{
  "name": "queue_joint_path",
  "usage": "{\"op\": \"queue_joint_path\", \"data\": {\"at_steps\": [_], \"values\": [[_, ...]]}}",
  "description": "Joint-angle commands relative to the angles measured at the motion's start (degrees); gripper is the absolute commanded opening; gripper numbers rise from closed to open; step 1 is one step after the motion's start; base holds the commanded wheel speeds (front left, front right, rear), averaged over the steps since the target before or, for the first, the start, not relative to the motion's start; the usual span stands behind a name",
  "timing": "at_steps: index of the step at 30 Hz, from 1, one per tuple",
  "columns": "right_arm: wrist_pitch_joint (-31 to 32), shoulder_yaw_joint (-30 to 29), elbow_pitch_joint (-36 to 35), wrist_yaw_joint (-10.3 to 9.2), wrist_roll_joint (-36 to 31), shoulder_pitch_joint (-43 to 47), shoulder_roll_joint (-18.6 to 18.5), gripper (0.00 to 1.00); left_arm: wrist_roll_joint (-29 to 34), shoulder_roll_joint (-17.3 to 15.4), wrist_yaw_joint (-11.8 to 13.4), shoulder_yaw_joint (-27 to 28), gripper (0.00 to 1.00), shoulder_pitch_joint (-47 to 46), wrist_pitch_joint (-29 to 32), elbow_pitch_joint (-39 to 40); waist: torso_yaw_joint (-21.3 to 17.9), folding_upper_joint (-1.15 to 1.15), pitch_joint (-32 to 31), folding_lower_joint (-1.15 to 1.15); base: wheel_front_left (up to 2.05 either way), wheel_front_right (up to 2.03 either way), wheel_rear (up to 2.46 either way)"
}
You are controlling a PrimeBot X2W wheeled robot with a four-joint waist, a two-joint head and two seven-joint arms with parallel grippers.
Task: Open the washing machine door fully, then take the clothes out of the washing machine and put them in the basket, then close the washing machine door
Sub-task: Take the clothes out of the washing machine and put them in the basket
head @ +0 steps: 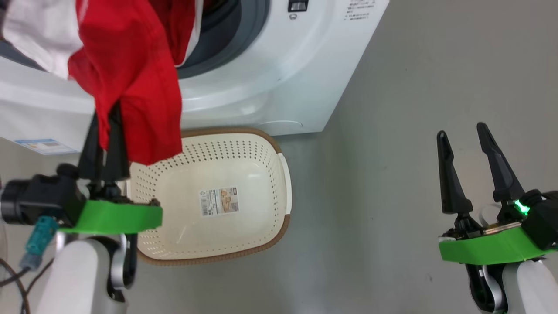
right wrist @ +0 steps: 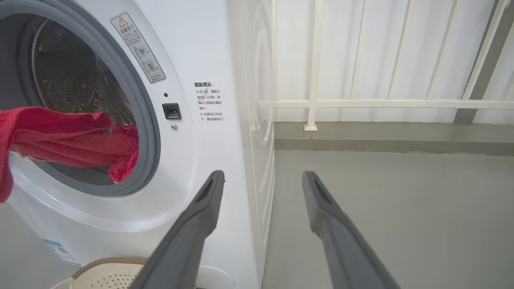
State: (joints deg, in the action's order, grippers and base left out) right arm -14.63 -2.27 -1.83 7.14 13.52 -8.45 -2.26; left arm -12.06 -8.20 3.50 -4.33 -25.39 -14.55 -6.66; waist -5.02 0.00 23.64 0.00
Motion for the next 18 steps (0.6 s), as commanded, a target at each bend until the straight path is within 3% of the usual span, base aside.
{"op": "queue_joint_path", "data": {"at_steps": [1,18], "values": [[-0.4,1.0,-1.3,0.35,-0.4,0.9,-0.6,1.00,0.1,-1.0,-0.3,1.2,0.00,1.1,-0.4,2.0,0.5,0.00,-1.0,0.00,0.00,0.00,0.00],[-0.4,-0.7,-2.1,0.35,-0.5,2.8,-0.6,1.00,-0.7,2.7,-0.5,-4.3,0.00,8.1,-0.4,2.9,2.2,0.00,-3.8,0.00,0.00,0.00,0.00]]}}
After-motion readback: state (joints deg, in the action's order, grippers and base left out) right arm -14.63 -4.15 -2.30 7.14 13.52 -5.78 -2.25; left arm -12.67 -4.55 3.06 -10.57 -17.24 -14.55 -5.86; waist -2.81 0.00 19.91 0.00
